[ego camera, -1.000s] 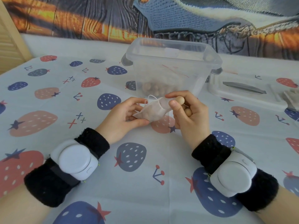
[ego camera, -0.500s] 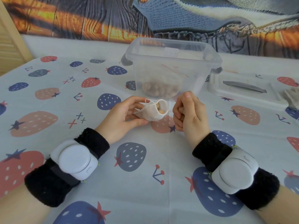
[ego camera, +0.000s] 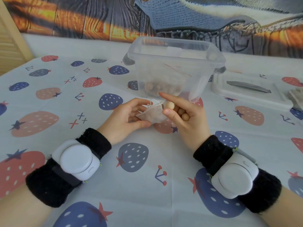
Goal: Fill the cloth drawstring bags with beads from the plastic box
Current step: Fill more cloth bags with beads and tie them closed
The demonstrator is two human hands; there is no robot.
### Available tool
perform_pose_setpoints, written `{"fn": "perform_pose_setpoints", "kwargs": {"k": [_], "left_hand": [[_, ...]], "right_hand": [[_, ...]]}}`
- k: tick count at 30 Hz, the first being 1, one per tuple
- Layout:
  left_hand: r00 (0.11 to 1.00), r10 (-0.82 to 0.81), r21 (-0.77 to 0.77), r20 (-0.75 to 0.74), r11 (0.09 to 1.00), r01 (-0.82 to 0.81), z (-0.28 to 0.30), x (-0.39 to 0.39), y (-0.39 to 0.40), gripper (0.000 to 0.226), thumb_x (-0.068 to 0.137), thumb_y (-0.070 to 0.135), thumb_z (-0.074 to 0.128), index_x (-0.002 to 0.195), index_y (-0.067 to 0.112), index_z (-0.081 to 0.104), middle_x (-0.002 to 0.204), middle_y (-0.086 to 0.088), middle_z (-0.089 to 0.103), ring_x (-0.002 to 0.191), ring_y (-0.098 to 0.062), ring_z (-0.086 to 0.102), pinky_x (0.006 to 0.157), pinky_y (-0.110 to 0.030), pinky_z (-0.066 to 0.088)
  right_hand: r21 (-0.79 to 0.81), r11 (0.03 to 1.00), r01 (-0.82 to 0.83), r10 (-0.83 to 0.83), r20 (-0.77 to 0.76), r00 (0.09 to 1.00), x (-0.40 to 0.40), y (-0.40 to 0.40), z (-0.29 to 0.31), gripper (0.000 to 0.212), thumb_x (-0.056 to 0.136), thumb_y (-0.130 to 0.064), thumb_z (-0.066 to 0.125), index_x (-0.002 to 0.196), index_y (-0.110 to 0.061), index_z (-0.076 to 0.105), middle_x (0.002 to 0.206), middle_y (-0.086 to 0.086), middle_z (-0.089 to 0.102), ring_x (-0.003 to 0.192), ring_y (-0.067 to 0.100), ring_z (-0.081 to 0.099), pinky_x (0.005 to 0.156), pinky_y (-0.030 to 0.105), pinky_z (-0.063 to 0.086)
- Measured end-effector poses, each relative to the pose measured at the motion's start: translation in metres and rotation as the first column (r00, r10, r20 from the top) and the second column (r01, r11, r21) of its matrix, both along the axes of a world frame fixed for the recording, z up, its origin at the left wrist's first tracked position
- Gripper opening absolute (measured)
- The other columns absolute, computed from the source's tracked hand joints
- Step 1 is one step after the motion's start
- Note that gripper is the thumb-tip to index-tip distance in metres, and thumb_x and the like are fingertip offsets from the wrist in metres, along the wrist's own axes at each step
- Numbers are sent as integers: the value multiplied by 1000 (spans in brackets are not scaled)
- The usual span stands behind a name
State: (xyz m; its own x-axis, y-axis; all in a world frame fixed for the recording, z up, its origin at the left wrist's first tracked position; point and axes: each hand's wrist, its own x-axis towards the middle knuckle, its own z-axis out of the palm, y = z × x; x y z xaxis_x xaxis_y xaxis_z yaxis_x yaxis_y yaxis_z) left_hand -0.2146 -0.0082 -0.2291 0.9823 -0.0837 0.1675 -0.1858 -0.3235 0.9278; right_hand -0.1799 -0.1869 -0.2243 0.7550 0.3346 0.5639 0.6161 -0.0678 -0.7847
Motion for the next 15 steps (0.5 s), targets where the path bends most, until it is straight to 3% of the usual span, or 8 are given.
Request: {"fn": "perform_pose_setpoints", "kwargs": {"k": [3, 9, 15], "left_hand": [[1000, -10, -4, -1, 1000, 10, 1, 0, -1, 46, 77, -4, 70, 113, 20, 55, 104, -3, 66, 93, -7, 64, 84, -15, 47], [1000, 11, 2, 13, 1000, -11, -1, 1, 1, 47, 78, -3, 69, 116, 19, 53, 104, -3, 65, 90, -5, 64, 84, -15, 47], [996, 60, 80, 69, 995, -66, -4, 2, 3, 49, 79, -1, 70, 120, 17, 50, 97, 6, 63, 89, -8, 62, 84, -16, 45]], "right_hand": [[1, 1000, 2, -2, -16, 1000, 0, 0, 1, 36, 82, -22, 60, 116, -32, 54, 53, -13, 33, 48, 2, 31, 51, 8, 29], [45, 999, 2, 2, -95, 996, 3, -1, 1, 17, 88, -16, 58, 104, -22, 55, 50, -15, 39, 42, 1, 35, 47, 9, 30], [-94, 995, 13, -26, -143, 989, 5, 0, -2, 13, 86, -13, 63, 94, -22, 58, 55, -6, 34, 46, 3, 32, 48, 12, 29]]}}
